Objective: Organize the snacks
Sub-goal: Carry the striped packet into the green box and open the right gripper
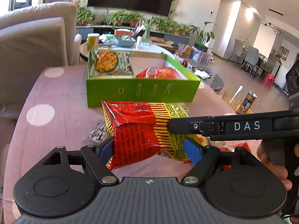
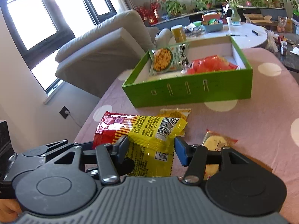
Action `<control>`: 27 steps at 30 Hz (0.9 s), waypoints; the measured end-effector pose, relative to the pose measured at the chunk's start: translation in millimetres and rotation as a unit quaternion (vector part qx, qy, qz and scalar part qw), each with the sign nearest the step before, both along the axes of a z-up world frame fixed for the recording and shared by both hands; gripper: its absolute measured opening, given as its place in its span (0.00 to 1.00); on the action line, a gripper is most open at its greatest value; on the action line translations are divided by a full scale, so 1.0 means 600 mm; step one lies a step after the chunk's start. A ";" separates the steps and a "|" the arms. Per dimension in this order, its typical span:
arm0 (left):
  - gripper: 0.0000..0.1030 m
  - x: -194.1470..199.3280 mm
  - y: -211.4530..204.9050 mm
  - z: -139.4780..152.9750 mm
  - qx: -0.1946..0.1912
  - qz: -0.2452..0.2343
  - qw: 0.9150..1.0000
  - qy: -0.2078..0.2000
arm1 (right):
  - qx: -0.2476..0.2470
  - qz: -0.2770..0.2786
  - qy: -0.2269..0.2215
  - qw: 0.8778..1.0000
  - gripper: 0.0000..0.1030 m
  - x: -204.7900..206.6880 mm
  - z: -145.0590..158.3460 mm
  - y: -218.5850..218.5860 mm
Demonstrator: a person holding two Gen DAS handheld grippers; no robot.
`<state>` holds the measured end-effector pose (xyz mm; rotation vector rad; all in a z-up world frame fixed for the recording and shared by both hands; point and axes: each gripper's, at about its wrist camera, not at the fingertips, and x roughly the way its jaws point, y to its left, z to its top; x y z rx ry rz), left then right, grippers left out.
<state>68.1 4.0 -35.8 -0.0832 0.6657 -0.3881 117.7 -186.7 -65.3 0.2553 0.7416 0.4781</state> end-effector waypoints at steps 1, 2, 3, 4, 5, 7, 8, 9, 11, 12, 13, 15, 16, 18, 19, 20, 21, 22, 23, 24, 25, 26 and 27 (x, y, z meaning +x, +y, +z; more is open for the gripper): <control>0.74 0.002 -0.001 0.004 -0.001 -0.001 1.000 -0.002 | 0.002 -0.001 -0.003 1.000 0.53 0.001 0.003 -0.003; 0.74 0.004 -0.003 0.007 -0.002 -0.001 1.000 -0.003 | 0.004 -0.001 -0.006 1.000 0.53 0.002 0.006 -0.006; 0.74 0.007 -0.007 0.011 -0.002 -0.002 1.000 -0.004 | 0.004 -0.002 -0.010 1.000 0.53 0.003 0.009 -0.008; 0.74 0.011 -0.010 0.014 0.000 -0.003 1.000 -0.006 | 0.004 -0.002 -0.013 1.000 0.53 0.005 0.011 -0.009; 0.74 0.014 -0.013 0.018 0.002 -0.004 1.000 -0.008 | 0.004 -0.003 -0.016 1.000 0.53 0.007 0.013 -0.012; 0.74 0.021 -0.021 0.025 0.008 -0.006 1.000 -0.013 | 0.004 -0.004 -0.021 1.000 0.53 0.011 0.018 -0.016; 0.74 0.025 -0.026 0.029 0.011 -0.007 1.000 -0.016 | 0.005 -0.006 -0.024 1.000 0.53 0.014 0.021 -0.019; 0.74 0.028 -0.031 0.033 0.013 -0.007 1.000 -0.019 | 0.007 -0.007 -0.027 1.000 0.53 0.018 0.025 -0.022; 0.74 0.035 -0.041 0.042 0.018 -0.010 0.999 -0.025 | 0.010 -0.010 -0.034 0.999 0.53 0.024 0.033 -0.029; 0.74 0.039 -0.044 0.045 0.020 -0.012 0.999 -0.027 | 0.012 -0.011 -0.039 0.999 0.53 0.027 0.037 -0.032; 0.74 0.043 -0.049 0.048 0.023 -0.013 0.999 -0.029 | 0.014 -0.013 -0.043 0.999 0.53 0.031 0.042 -0.036; 0.74 0.054 -0.059 0.054 0.026 -0.015 0.999 -0.032 | 0.018 -0.016 -0.049 0.999 0.53 0.038 0.047 -0.044; 0.74 0.057 -0.063 0.056 0.027 -0.016 0.999 -0.033 | 0.019 -0.018 -0.050 0.998 0.53 0.042 0.050 -0.047; 0.74 0.071 -0.071 0.062 0.027 -0.016 0.999 -0.034 | 0.021 -0.022 -0.055 0.998 0.53 0.052 0.055 -0.055; 0.74 0.078 -0.075 0.065 0.026 -0.017 0.999 -0.034 | 0.022 -0.025 -0.057 0.998 0.53 0.058 0.057 -0.059; 0.74 0.087 -0.080 0.068 0.026 -0.018 0.999 -0.034 | 0.023 -0.028 -0.059 0.998 0.54 0.062 0.058 -0.062; 0.74 0.095 -0.083 0.071 0.026 -0.018 0.999 -0.034 | 0.023 -0.030 -0.061 0.997 0.54 0.067 0.060 -0.067; 0.74 0.104 -0.088 0.074 0.027 -0.018 0.999 -0.035 | 0.023 -0.034 -0.064 0.997 0.54 0.072 0.061 -0.071; 0.74 0.112 -0.094 0.078 0.030 -0.019 0.999 -0.037 | 0.024 -0.035 -0.066 0.997 0.54 0.074 0.062 -0.075; 0.74 0.117 -0.100 0.080 0.033 -0.020 0.998 -0.039 | 0.024 -0.038 -0.069 0.997 0.53 0.081 0.064 -0.079; 0.74 0.125 -0.107 0.084 0.037 -0.021 0.998 -0.042 | 0.025 -0.041 -0.071 0.996 0.53 0.087 0.065 -0.083; 0.74 0.132 -0.112 0.087 0.040 -0.021 0.998 -0.045 | 0.028 -0.043 -0.073 0.996 0.53 0.093 0.066 -0.088; 0.74 0.140 -0.118 0.090 0.044 -0.022 0.998 -0.047 | 0.033 -0.045 -0.073 0.996 0.53 0.101 0.067 -0.094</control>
